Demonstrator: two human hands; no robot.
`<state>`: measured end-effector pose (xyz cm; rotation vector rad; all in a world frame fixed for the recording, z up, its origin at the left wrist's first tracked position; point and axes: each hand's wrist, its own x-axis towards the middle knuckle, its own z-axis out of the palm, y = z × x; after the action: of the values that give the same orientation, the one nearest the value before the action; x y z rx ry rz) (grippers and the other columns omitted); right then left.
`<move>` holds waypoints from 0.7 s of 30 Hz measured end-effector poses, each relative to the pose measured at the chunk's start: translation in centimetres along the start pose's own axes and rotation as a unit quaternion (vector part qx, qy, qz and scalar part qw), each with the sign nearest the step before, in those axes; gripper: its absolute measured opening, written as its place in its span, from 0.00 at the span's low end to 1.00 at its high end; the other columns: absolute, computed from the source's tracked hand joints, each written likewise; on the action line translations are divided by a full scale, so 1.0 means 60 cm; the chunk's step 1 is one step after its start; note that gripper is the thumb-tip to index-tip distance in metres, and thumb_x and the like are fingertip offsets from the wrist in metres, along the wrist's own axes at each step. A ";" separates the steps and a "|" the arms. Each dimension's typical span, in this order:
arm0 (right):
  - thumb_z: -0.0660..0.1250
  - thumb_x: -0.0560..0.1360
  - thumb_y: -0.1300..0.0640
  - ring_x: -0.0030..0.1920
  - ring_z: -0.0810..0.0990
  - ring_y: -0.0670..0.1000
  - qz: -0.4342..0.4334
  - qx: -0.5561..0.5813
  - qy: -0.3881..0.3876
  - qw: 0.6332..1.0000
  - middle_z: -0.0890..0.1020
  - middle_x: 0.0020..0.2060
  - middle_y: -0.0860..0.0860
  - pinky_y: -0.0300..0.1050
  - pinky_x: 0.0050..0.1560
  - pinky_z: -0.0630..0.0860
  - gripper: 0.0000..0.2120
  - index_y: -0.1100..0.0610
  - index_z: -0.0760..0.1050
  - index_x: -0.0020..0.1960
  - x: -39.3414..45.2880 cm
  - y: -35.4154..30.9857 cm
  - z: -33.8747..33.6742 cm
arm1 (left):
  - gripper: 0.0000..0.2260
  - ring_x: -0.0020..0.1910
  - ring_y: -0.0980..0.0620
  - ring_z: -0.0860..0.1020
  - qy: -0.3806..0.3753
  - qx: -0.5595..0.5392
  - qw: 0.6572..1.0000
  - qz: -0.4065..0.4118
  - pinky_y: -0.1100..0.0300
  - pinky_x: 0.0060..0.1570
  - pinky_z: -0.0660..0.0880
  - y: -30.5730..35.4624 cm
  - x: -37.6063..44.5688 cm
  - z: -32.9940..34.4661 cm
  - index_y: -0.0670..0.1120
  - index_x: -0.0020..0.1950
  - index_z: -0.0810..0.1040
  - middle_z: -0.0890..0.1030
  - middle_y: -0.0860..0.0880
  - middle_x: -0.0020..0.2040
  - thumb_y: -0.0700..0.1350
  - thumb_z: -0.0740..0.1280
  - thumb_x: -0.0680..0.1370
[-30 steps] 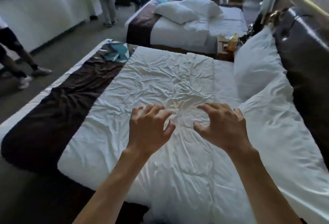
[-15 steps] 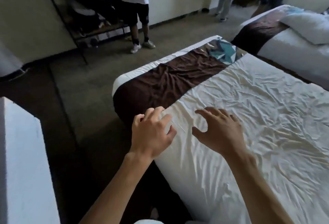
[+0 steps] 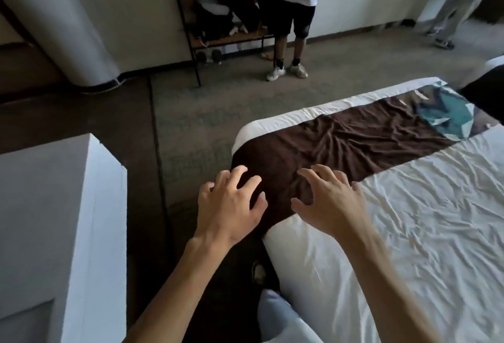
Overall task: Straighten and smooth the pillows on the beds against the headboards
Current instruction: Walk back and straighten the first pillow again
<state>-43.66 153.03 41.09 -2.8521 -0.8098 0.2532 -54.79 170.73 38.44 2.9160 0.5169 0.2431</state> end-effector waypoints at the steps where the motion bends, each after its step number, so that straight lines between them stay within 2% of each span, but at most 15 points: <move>1: 0.61 0.71 0.34 0.75 0.64 0.54 -0.007 0.000 -0.004 1.000 0.65 0.76 0.43 0.61 0.69 0.65 0.33 0.38 0.61 0.74 0.030 -0.007 0.002 | 0.22 0.66 0.48 0.74 0.000 0.005 1.000 -0.005 0.43 0.58 0.75 -0.014 0.021 0.003 0.57 0.68 0.76 0.73 0.51 0.72 0.61 0.54 0.79; 11: 0.61 0.71 0.33 0.76 0.63 0.53 -0.062 0.005 -0.032 0.998 0.66 0.76 0.43 0.68 0.72 0.61 0.33 0.39 0.63 0.74 0.357 -0.058 -0.003 | 0.21 0.62 0.48 0.77 -0.006 0.032 0.999 -0.041 0.45 0.53 0.77 -0.135 0.296 0.029 0.55 0.65 0.79 0.76 0.50 0.69 0.62 0.56 0.78; 21: 0.61 0.72 0.33 0.76 0.62 0.52 -0.085 0.007 -0.054 0.995 0.65 0.76 0.42 0.67 0.72 0.61 0.32 0.39 0.62 0.74 0.681 -0.133 -0.009 | 0.19 0.66 0.51 0.75 -0.022 0.020 0.997 -0.070 0.44 0.58 0.74 -0.284 0.576 0.065 0.57 0.62 0.80 0.76 0.53 0.70 0.61 0.58 0.78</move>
<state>-13.30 181.39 38.48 -2.7546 -1.0611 0.3903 -27.59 198.15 35.85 2.9001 0.7228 0.1496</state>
